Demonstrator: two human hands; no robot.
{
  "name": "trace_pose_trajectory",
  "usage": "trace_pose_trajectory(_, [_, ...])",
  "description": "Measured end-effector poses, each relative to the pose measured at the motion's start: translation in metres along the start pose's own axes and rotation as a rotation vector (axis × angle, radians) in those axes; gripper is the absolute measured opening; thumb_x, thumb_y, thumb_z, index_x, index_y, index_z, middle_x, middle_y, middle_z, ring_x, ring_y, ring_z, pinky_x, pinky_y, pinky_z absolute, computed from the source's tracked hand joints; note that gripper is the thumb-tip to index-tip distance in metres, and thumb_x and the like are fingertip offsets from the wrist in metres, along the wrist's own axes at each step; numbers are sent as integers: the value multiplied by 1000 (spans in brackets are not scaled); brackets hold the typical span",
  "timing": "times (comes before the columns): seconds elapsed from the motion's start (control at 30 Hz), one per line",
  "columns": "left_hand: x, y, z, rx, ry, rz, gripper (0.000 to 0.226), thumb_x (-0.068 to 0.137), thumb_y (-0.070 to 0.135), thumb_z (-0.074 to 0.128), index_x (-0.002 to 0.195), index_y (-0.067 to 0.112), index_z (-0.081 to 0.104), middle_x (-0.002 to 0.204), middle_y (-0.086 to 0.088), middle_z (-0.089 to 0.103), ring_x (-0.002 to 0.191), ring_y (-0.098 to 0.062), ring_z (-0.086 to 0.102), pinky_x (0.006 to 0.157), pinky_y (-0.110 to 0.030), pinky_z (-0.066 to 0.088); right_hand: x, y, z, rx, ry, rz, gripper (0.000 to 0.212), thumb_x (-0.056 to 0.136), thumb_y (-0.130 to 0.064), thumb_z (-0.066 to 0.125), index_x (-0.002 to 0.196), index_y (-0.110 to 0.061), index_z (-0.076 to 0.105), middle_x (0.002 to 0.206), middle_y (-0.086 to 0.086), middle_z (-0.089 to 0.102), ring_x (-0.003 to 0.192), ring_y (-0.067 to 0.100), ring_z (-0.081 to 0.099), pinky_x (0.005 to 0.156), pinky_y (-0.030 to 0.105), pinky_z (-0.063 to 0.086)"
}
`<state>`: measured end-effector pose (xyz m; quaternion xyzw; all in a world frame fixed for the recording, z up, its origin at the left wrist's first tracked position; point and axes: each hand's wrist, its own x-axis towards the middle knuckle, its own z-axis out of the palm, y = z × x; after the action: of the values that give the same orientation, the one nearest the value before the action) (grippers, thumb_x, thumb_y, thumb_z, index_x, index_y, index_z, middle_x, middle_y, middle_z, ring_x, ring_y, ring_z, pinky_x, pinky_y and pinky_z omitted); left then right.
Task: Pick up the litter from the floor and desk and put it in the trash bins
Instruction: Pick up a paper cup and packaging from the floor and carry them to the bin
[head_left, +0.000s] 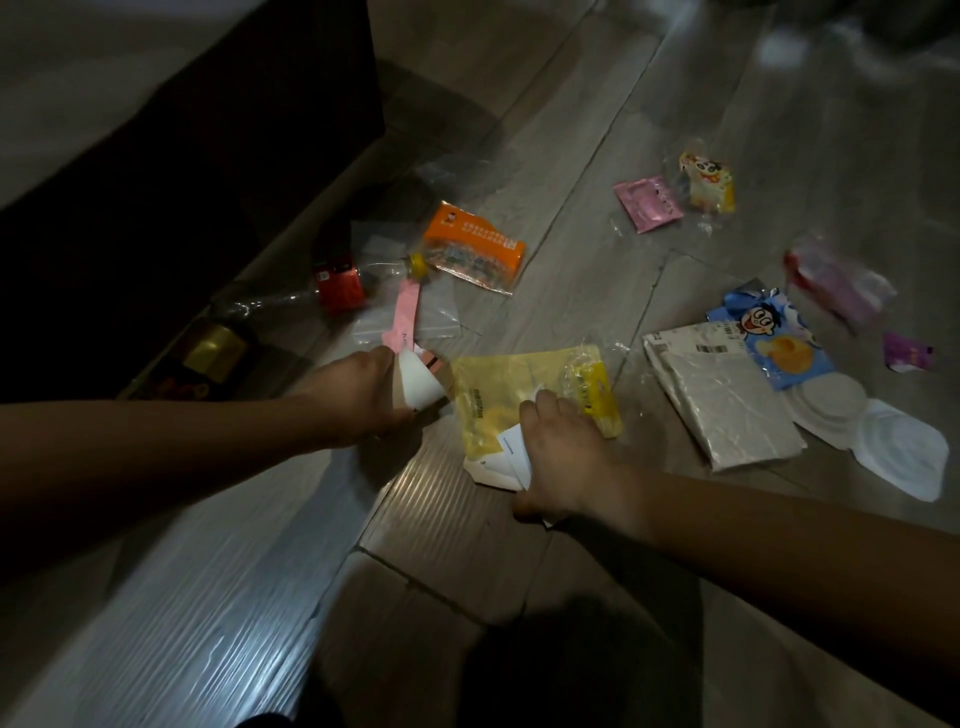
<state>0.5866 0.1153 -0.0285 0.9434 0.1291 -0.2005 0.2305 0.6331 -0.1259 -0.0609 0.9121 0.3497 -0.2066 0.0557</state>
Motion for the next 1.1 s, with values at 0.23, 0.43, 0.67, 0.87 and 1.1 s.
trace_pose_trajectory(0.23, [2, 2, 2, 19, -2, -11, 69, 79, 38, 72, 136, 17, 38, 131, -8, 52, 114, -23, 54, 90, -36, 49, 7, 0, -1, 22, 19, 12, 95, 43, -58, 79, 119, -14, 41, 116, 7, 40, 104, 24, 43, 82, 35, 41])
trace_pose_trajectory(0.43, [3, 3, 0, 15, 8, -1, 70, 78, 42, 71, 135, 17, 38, 128, -6, 53, 103, -18, 55, 78, -29, 50, 2, 10, 1, -53, 14, -110, 85, 50, -55, 73, 117, -11, 45, 114, 10, 44, 100, 27, 47, 84, 37, 44])
trace_pose_trajectory(0.67, [1, 1, -4, 0, 5, 10, 71, 80, 40, 71, 138, 17, 37, 131, -8, 52, 105, -17, 55, 84, -31, 49, 4, 18, -9, 101, -25, -99, 78, 54, -50, 76, 119, -14, 50, 115, 7, 47, 99, 24, 51, 74, 27, 41])
trace_pose_trajectory(0.87, [-2, 3, -7, -19, -9, 0, 72, 79, 41, 71, 138, 19, 35, 131, -7, 51, 111, -21, 55, 90, -36, 51, 5, 27, -23, 148, -63, -117, 73, 70, -40, 75, 131, -13, 46, 126, 8, 48, 111, 24, 51, 87, 29, 43])
trace_pose_trajectory(1.1, [-1, 10, -15, -63, 62, 44, 70, 77, 43, 72, 134, 17, 39, 126, -7, 54, 105, -21, 56, 83, -33, 52, -4, 39, -53, 414, 67, -31, 50, 77, -28, 71, 123, -15, 58, 118, 8, 56, 104, 24, 54, 84, 31, 46])
